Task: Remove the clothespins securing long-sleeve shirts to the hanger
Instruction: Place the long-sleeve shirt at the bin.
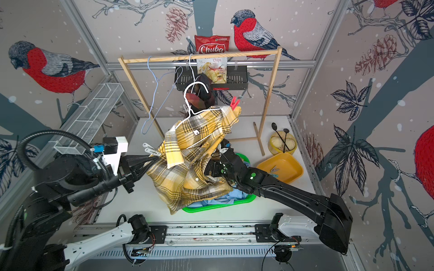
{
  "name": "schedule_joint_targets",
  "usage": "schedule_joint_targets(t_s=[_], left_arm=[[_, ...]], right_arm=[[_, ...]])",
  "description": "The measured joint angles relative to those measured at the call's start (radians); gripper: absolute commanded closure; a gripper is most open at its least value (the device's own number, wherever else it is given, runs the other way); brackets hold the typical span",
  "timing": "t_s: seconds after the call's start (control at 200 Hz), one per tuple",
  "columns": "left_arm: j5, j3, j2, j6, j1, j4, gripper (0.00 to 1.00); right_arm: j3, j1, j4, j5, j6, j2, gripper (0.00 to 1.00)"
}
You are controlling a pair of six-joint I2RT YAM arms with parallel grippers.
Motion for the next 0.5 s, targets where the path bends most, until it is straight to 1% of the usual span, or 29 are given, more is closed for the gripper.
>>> schedule_joint_targets(t_s=[0.135, 0.3, 0.375, 0.5], left_arm=[[0.008, -0.072, 0.018, -0.02, 0.0, 0.046, 1.0], [0.027, -0.123, 0.08, -0.043, 0.0, 0.167, 1.0], [0.044, -0.133, 0.123, -0.051, 0.0, 0.217, 1.0], [0.067, -0.132, 0.204, -0.059, 0.0, 0.302, 1.0]], right_arm=[[-0.06, -0.05, 0.011, 0.005, 0.022, 0.024, 0.01], [-0.13, -0.113, 0.046, -0.005, 0.047, 0.04, 0.01], [-0.16, -0.14, 0.049, -0.018, 0.055, 0.004, 0.0], [-0.179, -0.201, 0.006, -0.008, 0.073, -0.119, 0.0]])
